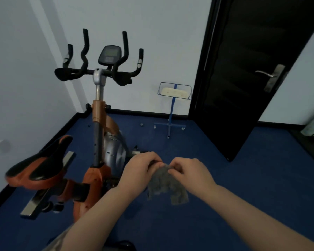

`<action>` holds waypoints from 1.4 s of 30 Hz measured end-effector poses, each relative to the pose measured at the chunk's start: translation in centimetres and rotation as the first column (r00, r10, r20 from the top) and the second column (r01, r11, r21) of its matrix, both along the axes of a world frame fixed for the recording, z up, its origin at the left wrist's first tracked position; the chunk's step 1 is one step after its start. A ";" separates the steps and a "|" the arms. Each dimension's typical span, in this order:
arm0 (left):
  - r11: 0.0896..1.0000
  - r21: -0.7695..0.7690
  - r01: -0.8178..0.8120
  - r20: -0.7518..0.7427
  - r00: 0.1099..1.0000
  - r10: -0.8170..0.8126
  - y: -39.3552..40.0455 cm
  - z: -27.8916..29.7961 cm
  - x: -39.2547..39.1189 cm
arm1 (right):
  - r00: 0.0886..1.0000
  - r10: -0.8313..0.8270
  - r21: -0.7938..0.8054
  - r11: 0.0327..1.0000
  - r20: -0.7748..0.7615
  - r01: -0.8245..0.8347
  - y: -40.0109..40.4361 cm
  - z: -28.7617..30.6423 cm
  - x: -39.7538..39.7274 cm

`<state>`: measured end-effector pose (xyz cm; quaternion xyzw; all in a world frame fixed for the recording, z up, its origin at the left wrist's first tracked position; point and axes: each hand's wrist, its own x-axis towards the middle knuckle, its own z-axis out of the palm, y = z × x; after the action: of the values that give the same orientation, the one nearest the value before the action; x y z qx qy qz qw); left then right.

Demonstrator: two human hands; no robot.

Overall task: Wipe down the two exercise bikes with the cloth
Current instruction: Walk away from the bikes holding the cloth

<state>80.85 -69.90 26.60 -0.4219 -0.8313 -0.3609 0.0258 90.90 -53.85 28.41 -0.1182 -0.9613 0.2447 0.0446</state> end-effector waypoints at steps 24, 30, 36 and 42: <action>0.903 -0.412 0.120 0.266 0.964 -0.007 21.0 -2.5 -24.2 | 0.951 -0.224 0.242 0.955 0.213 0.171 24.7 -1.4 -18.2; 0.862 -0.452 0.231 0.343 0.937 -0.071 30.2 -3.8 -28.5 | 0.924 -0.311 0.169 0.946 0.224 0.278 33.2 -2.4 -21.8; 0.886 -0.415 0.206 0.390 0.920 -0.032 40.2 -4.9 -33.0 | 0.909 -0.317 0.163 0.946 0.270 0.282 44.1 -4.1 -26.8; 0.914 -0.389 0.114 0.415 0.907 0.064 47.8 -4.5 -38.3 | 0.922 -0.266 0.172 0.959 0.283 0.224 53.7 -3.1 -33.1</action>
<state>42.55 -22.12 22.10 -0.3414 -0.8681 -0.2635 -0.2457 57.76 -0.11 25.32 -0.2704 -0.9488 0.1497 -0.0651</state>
